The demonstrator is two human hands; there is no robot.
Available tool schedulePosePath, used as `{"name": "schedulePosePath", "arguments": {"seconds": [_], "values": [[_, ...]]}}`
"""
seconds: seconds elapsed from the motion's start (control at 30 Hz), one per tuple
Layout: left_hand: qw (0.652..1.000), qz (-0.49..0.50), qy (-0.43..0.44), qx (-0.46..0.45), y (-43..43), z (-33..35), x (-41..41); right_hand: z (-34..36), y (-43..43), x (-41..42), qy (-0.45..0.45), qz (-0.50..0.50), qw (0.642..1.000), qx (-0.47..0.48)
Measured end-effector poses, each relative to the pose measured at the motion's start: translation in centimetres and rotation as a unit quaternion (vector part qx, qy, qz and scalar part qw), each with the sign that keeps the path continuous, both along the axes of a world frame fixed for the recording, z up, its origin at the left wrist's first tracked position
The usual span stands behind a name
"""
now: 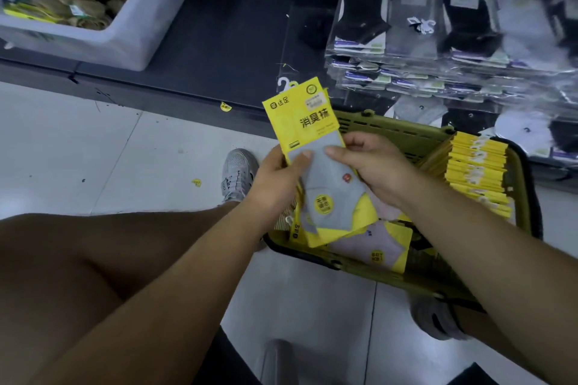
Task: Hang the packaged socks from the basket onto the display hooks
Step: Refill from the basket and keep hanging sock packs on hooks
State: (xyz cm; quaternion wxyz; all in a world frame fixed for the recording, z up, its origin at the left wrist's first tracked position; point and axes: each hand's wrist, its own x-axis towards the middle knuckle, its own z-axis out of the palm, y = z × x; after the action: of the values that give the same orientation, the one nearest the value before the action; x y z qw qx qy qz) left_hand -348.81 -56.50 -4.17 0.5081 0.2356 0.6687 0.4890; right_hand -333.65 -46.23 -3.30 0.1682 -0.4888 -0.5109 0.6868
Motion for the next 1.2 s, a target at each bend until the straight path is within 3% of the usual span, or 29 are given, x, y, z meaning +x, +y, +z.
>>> {"name": "schedulePosePath", "arguments": {"seconds": [0.1,0.17,0.27,0.33,0.5,0.73,0.93,1.07,1.2], "values": [[0.997,0.064,-0.026,-0.026,-0.6,0.0,-1.6,-2.7,-1.4,1.3,-0.124,0.023,0.985,0.118],[0.993,0.098,-0.052,-0.032,-1.2,-0.2,-2.9,-5.3,-1.7,3.4,-0.238,0.121,0.945,0.188],[0.986,0.133,-0.091,-0.03,-1.7,-0.4,-4.2,-8.3,-2.9,5.9,-0.352,0.269,0.873,0.207],[0.985,0.138,-0.1,-0.024,-1.7,-0.4,-4.5,-9.2,-3.5,6.6,-0.375,0.299,0.845,0.236],[0.992,0.104,-0.069,-0.029,-1.4,-0.2,-4.0,-10.0,-3.4,6.1,-0.375,0.33,0.824,0.268],[0.995,0.084,-0.051,-0.032,-1.5,-0.3,-4.1,-8.2,-0.8,7.4,-0.271,0.253,0.914,0.163],[0.995,0.087,-0.034,-0.033,-1.0,-0.3,-3.2,-3.4,2.3,7.3,-0.178,-0.003,0.977,0.119],[0.994,0.083,-0.06,-0.029,-1.1,-0.2,-2.2,-0.3,1.6,4.8,-0.054,-0.125,0.99,0.038],[0.993,0.045,-0.109,-0.011,-0.9,0.7,-1.0,0.8,-1.0,1.4,0.0,-0.092,0.995,-0.035]]}}
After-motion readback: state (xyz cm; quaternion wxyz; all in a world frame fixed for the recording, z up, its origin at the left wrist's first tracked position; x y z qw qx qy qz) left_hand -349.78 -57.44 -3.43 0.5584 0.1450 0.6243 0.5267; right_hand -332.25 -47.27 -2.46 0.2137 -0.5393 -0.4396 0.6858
